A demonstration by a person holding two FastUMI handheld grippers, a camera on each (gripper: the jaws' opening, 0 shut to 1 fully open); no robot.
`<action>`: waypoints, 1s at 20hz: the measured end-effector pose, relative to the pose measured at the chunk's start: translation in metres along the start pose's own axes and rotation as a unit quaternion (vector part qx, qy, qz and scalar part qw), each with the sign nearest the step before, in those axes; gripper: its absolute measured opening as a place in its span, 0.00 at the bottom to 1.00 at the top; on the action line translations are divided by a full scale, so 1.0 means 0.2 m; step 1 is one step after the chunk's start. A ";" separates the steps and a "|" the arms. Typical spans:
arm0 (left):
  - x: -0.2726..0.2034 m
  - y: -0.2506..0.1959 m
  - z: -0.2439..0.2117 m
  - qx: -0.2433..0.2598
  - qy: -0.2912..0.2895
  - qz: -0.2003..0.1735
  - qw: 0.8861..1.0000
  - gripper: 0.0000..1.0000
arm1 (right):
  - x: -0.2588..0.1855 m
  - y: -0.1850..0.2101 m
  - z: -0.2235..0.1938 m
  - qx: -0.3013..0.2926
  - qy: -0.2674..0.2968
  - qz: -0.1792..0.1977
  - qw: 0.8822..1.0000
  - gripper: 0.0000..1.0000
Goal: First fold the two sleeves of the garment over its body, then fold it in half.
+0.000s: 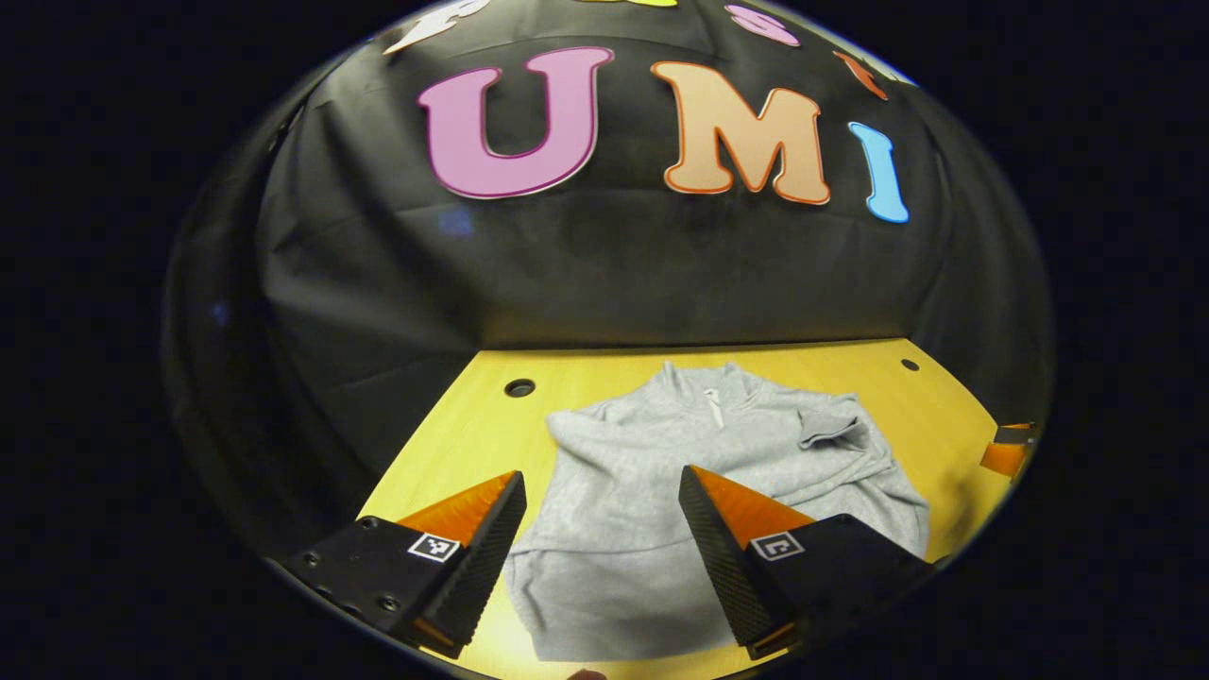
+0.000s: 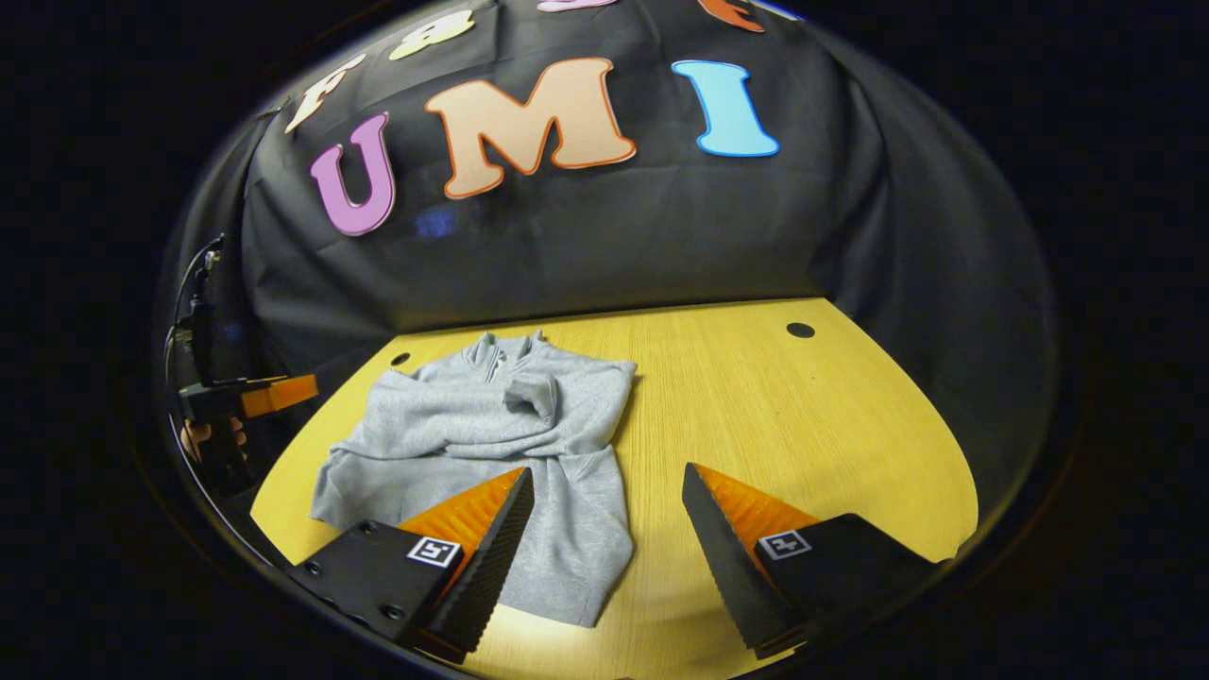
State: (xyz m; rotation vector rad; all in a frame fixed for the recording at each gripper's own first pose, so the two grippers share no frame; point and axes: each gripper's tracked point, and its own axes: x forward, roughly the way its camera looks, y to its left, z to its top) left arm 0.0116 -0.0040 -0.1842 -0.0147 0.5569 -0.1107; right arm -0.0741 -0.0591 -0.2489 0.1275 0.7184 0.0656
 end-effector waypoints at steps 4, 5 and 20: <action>-0.10 0.12 -0.25 -0.025 0.041 0.009 0.999 0.95 | 0.04 0.04 -0.13 -0.014 0.026 -0.008 1.000 0.98; -0.11 0.13 -0.32 -0.029 0.053 0.009 0.998 0.95 | 0.04 0.04 -0.17 -0.015 0.033 -0.010 0.999 0.95; -0.07 0.12 -0.90 -0.040 0.173 -0.018 0.984 0.96 | 0.08 0.09 -0.66 -0.022 0.135 -0.041 0.990 0.98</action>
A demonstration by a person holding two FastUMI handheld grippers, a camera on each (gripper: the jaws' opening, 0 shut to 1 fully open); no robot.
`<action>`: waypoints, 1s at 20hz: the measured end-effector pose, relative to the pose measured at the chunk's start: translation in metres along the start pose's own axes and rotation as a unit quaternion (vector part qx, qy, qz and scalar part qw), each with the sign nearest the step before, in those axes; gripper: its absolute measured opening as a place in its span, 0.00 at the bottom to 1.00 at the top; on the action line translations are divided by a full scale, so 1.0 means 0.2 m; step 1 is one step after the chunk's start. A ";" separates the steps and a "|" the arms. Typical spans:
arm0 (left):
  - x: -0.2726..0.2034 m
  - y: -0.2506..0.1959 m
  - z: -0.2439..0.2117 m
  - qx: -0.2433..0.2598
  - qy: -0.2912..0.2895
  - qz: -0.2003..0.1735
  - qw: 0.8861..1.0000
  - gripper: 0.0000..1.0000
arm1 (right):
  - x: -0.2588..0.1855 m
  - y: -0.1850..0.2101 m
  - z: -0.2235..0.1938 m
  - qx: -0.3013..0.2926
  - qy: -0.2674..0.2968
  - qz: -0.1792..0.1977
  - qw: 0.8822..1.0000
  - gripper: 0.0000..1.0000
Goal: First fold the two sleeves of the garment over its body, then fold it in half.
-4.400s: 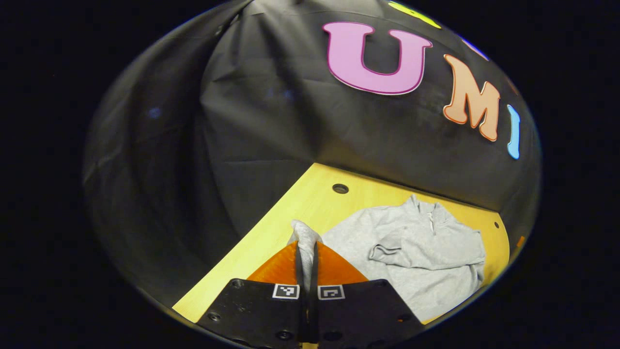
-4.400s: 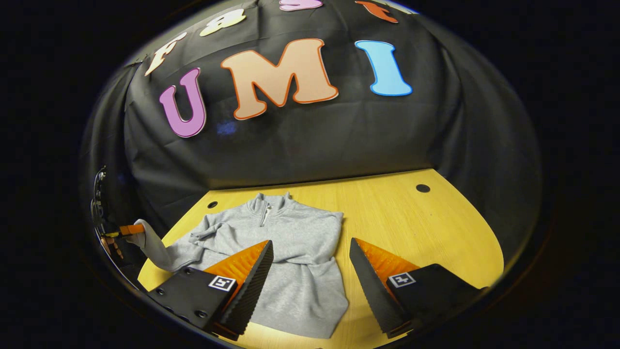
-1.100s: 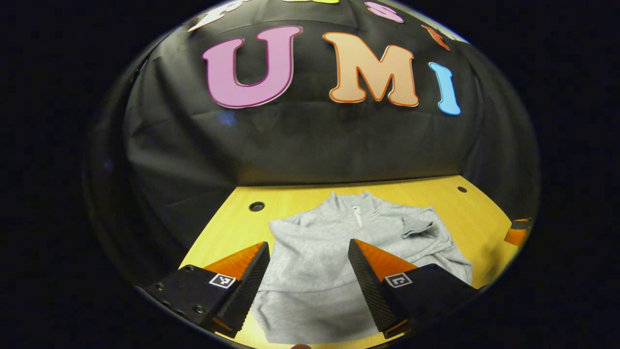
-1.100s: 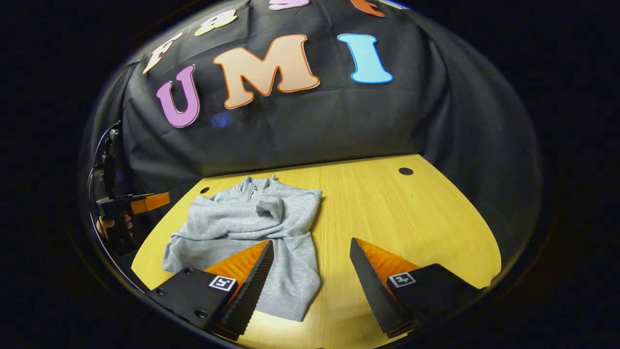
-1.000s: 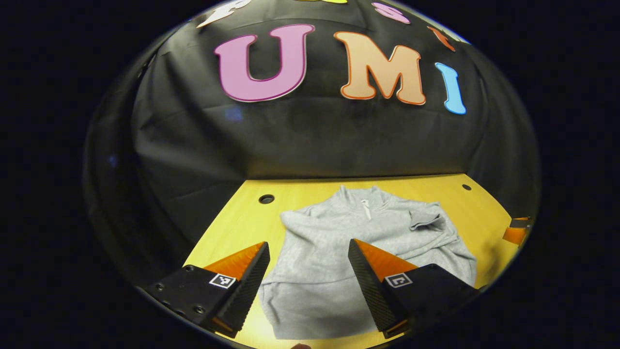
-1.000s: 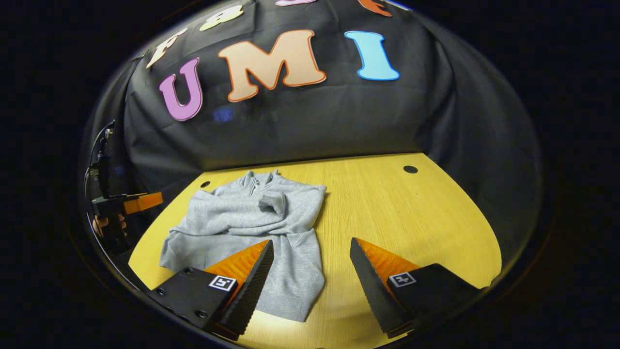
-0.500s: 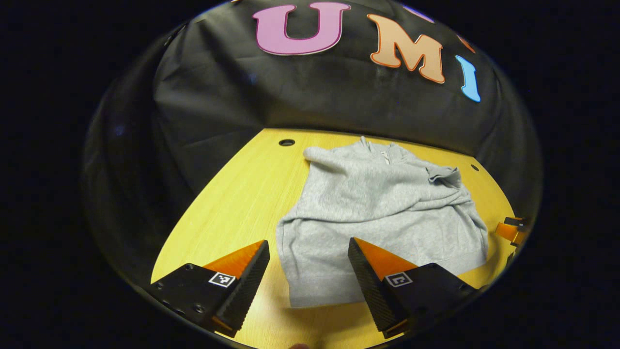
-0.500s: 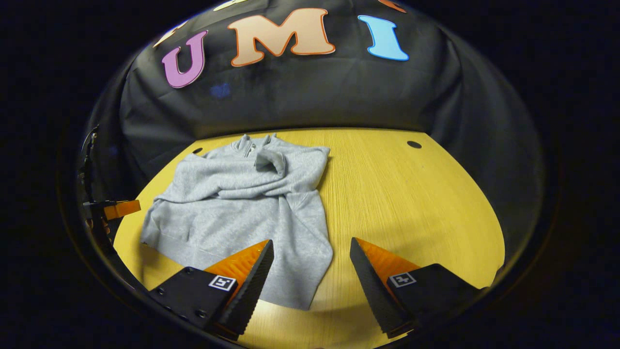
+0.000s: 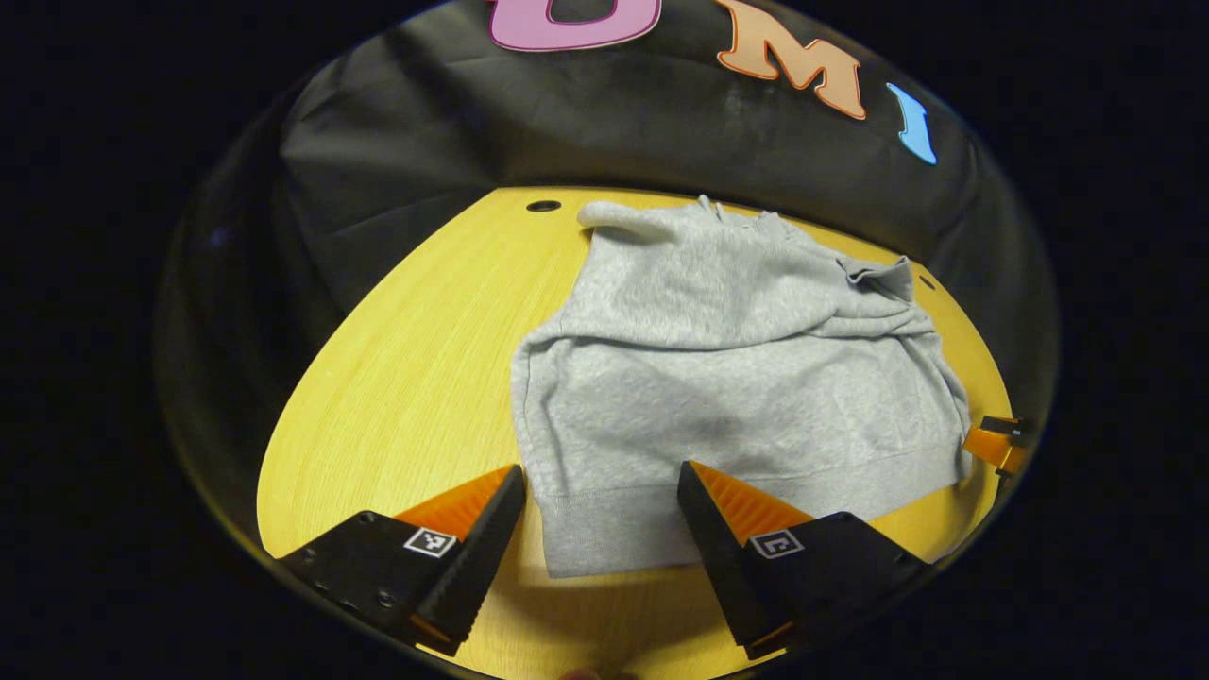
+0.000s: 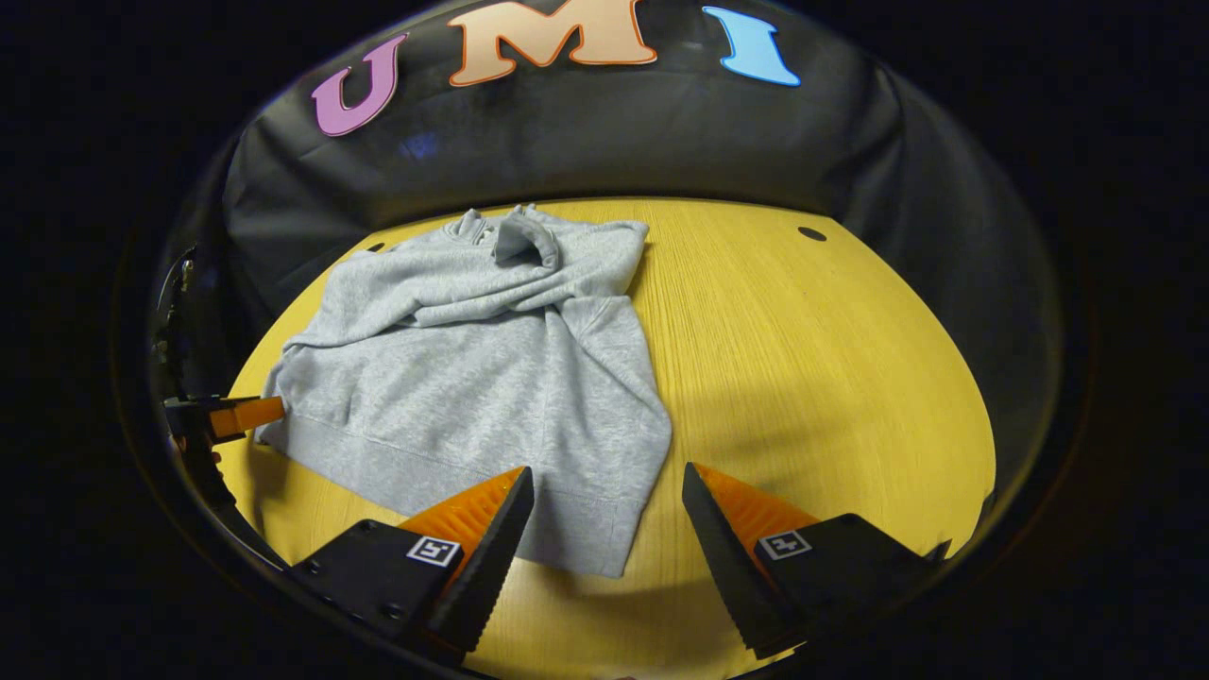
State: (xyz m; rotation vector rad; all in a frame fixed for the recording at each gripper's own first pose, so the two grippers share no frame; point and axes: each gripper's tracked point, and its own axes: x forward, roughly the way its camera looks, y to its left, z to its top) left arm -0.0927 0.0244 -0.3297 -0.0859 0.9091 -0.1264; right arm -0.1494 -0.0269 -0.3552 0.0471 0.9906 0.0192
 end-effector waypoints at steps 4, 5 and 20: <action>0.01 -0.01 0.01 0.007 -0.003 -0.003 1.000 0.96 | 0.01 0.03 -0.06 -0.005 0.021 0.002 1.000 0.98; 0.00 -0.01 0.00 0.006 -0.002 -0.001 1.000 0.96 | 0.03 0.03 -0.05 -0.007 0.021 0.002 1.000 0.99; 0.04 -0.17 0.05 0.026 -0.003 -0.061 0.998 0.04 | 0.04 0.18 -0.06 -0.012 0.059 0.055 0.997 0.04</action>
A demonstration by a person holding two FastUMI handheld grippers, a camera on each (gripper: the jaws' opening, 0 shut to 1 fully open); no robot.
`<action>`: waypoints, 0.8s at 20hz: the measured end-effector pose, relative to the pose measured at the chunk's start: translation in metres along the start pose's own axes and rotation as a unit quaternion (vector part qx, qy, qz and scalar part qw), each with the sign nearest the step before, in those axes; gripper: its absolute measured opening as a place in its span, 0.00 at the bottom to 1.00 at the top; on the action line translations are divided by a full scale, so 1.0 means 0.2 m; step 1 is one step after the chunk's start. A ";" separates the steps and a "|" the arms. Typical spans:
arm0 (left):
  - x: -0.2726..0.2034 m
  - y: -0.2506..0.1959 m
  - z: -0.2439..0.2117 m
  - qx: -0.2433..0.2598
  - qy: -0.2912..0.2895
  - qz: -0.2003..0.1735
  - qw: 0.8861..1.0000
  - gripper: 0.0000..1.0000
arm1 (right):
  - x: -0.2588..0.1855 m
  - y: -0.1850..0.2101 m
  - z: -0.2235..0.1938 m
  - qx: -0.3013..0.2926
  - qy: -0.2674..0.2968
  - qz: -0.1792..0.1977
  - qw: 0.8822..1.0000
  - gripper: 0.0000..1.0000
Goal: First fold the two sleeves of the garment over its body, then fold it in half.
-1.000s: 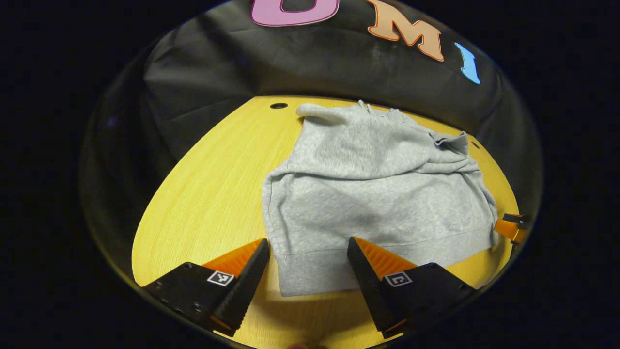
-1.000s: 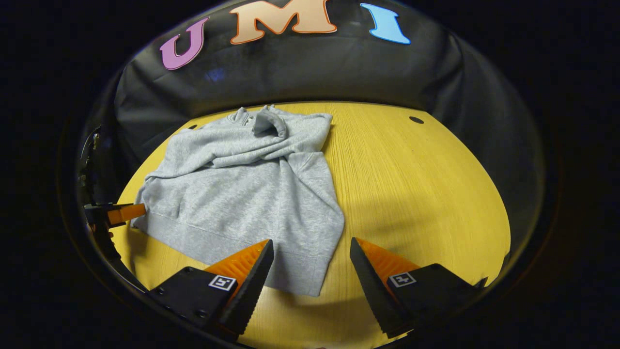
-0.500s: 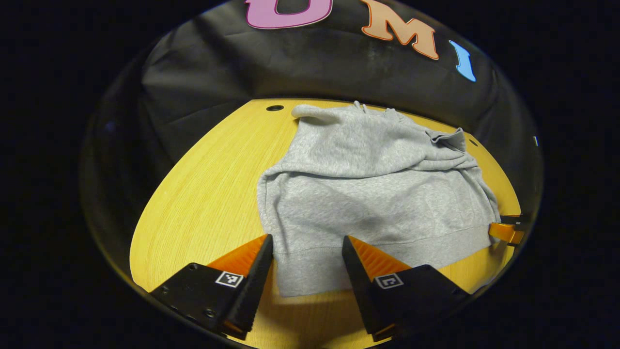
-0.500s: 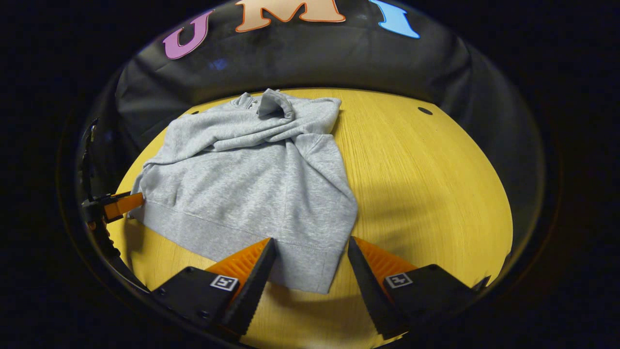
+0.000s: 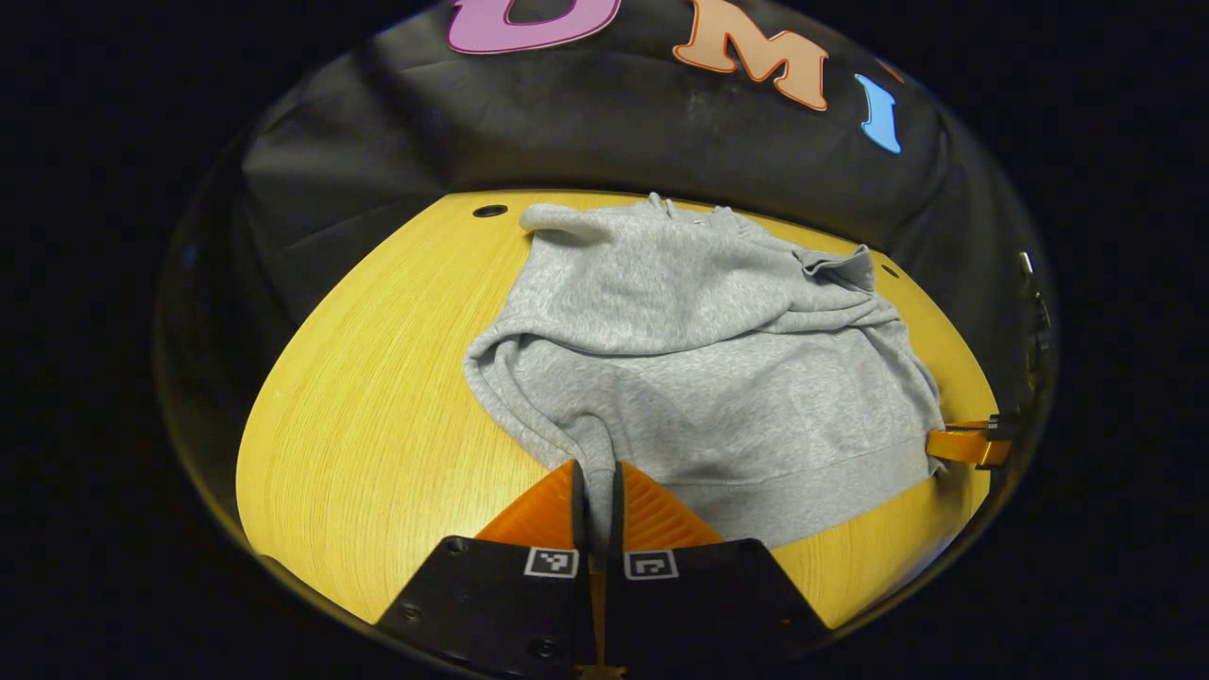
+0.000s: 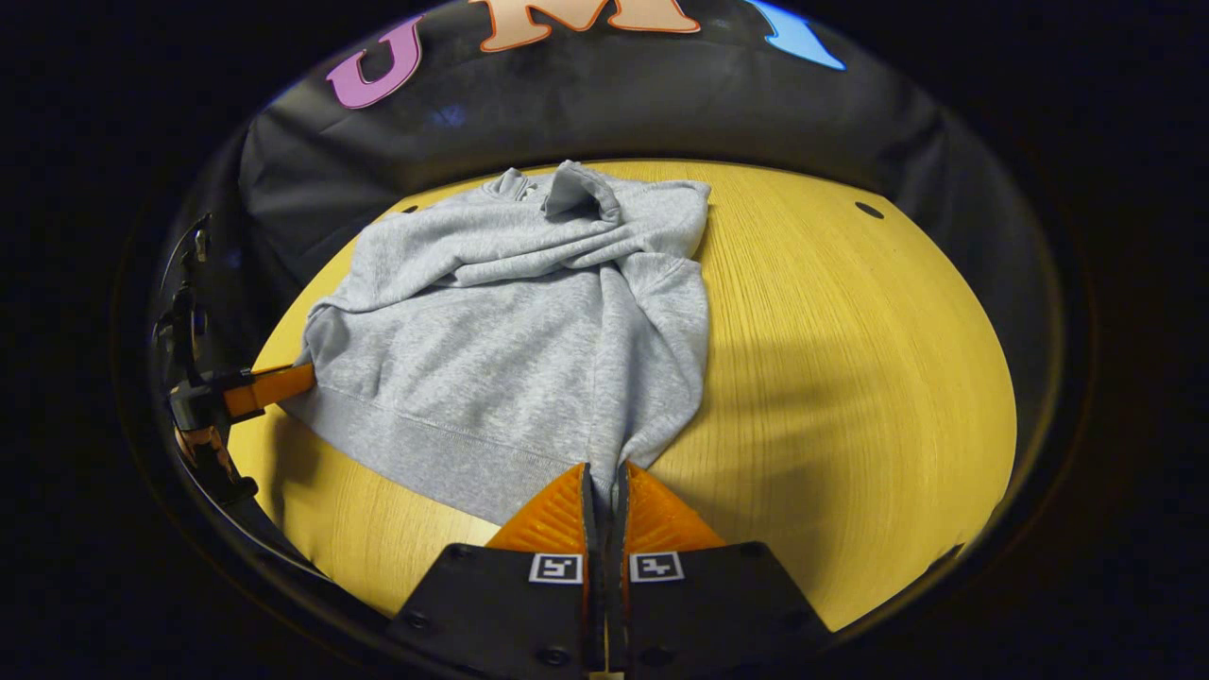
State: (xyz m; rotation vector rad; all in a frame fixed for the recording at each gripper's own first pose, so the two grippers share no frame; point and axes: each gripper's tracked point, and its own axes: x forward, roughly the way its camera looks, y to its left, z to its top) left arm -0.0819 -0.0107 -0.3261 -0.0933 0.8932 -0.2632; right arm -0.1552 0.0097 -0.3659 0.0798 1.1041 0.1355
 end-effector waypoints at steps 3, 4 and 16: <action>0.00 0.00 0.00 -0.004 0.012 -0.005 1.000 0.00 | 0.00 0.00 -0.01 0.024 0.014 0.010 1.000 0.04; -0.01 0.00 -0.02 -0.005 0.015 -0.004 1.000 0.00 | 0.00 0.01 -0.01 0.028 0.017 0.013 0.999 0.04; -0.03 0.00 -0.04 -0.029 0.044 -0.018 0.998 0.00 | -0.01 0.00 -0.02 0.029 0.044 0.037 0.998 0.04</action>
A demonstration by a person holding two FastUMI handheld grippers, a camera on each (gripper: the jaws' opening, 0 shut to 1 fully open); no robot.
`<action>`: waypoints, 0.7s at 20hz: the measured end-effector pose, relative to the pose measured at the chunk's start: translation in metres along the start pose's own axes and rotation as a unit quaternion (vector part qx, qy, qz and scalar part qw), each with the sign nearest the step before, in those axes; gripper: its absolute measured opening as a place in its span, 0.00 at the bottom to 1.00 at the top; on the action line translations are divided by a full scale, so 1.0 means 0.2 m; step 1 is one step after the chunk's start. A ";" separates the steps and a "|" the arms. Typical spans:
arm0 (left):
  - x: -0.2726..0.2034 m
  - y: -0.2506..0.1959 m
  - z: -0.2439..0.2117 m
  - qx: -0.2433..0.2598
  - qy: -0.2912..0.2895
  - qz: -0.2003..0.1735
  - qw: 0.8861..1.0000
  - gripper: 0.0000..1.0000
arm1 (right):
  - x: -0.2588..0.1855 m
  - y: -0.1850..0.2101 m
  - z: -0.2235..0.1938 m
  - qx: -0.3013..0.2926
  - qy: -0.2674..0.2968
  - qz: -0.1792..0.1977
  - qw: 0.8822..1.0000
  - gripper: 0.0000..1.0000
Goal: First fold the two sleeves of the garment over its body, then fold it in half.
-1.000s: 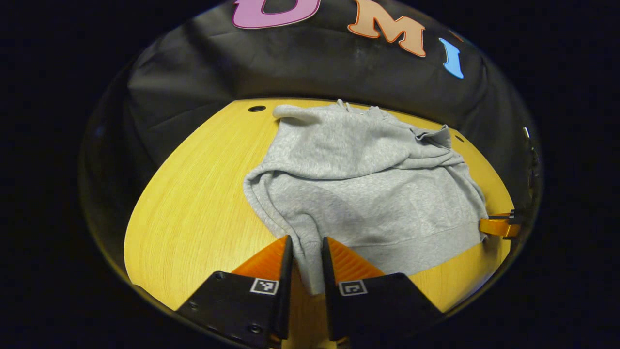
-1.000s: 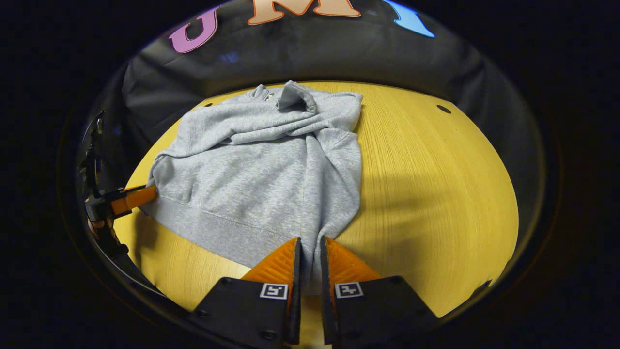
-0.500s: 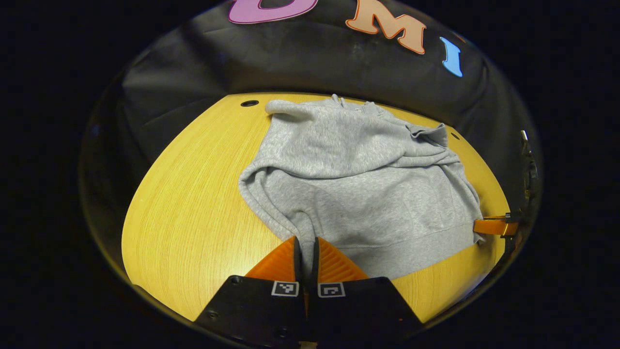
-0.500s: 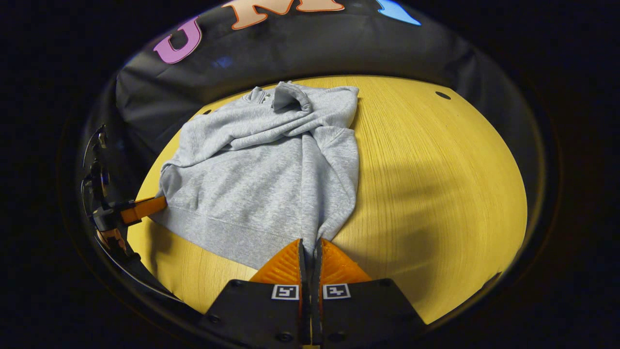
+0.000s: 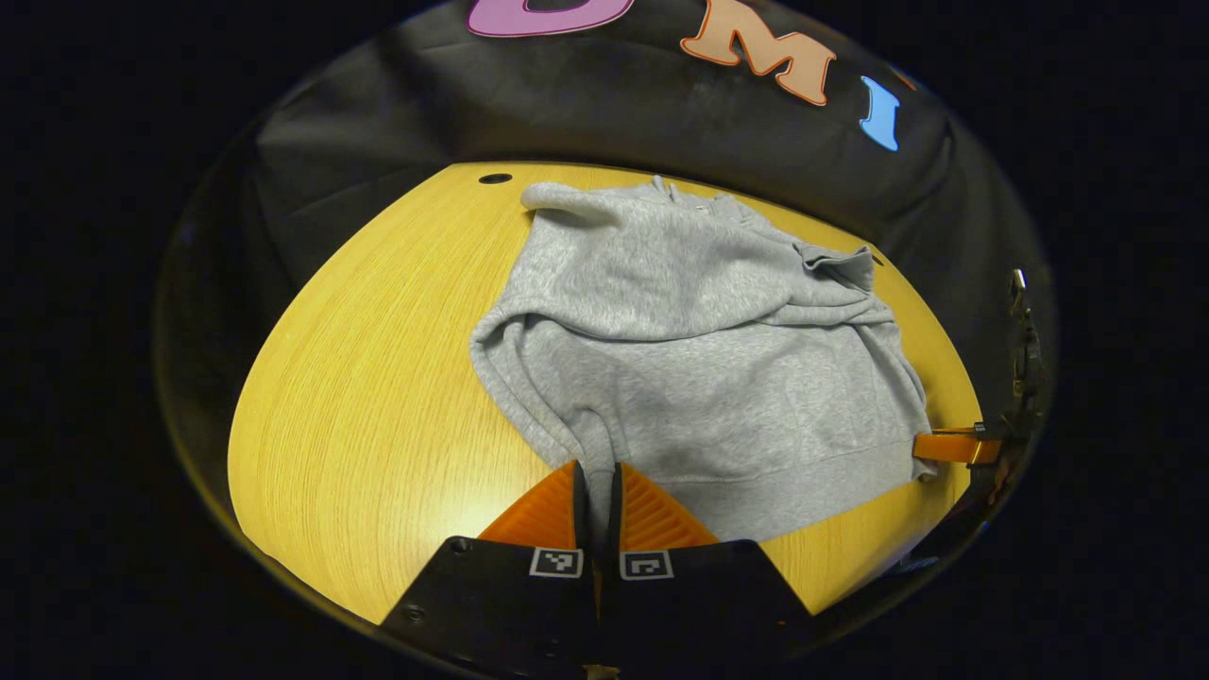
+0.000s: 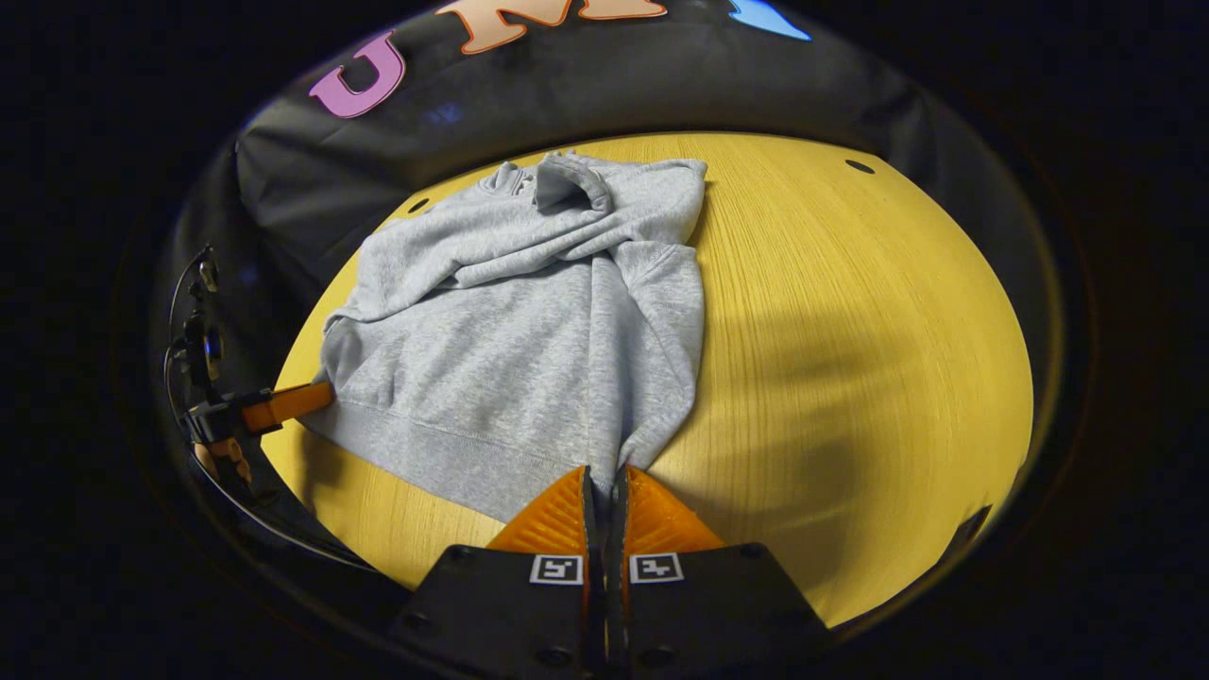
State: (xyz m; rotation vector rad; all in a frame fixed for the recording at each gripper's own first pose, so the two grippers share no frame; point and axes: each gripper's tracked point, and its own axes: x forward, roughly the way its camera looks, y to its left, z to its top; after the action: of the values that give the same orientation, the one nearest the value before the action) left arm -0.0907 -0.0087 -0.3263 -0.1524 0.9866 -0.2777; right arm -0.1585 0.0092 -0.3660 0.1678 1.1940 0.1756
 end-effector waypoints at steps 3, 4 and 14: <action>0.00 0.00 0.00 0.006 0.009 -0.004 1.000 0.00 | -0.01 0.00 0.01 0.006 -0.004 -0.005 1.000 0.04; -0.01 -0.01 0.01 0.006 0.009 -0.004 1.000 0.00 | -0.01 0.01 0.02 0.012 -0.009 -0.002 1.000 0.04; -0.10 -0.07 0.22 -0.025 -0.021 -0.032 0.999 0.00 | -0.19 0.13 0.24 0.104 -0.047 0.056 0.992 0.04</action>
State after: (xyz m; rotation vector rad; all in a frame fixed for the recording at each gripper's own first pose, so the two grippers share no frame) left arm -0.0667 -0.0162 -0.2818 -0.2345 0.9486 -0.3085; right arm -0.1286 0.0236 -0.3090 0.4218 1.1093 0.1396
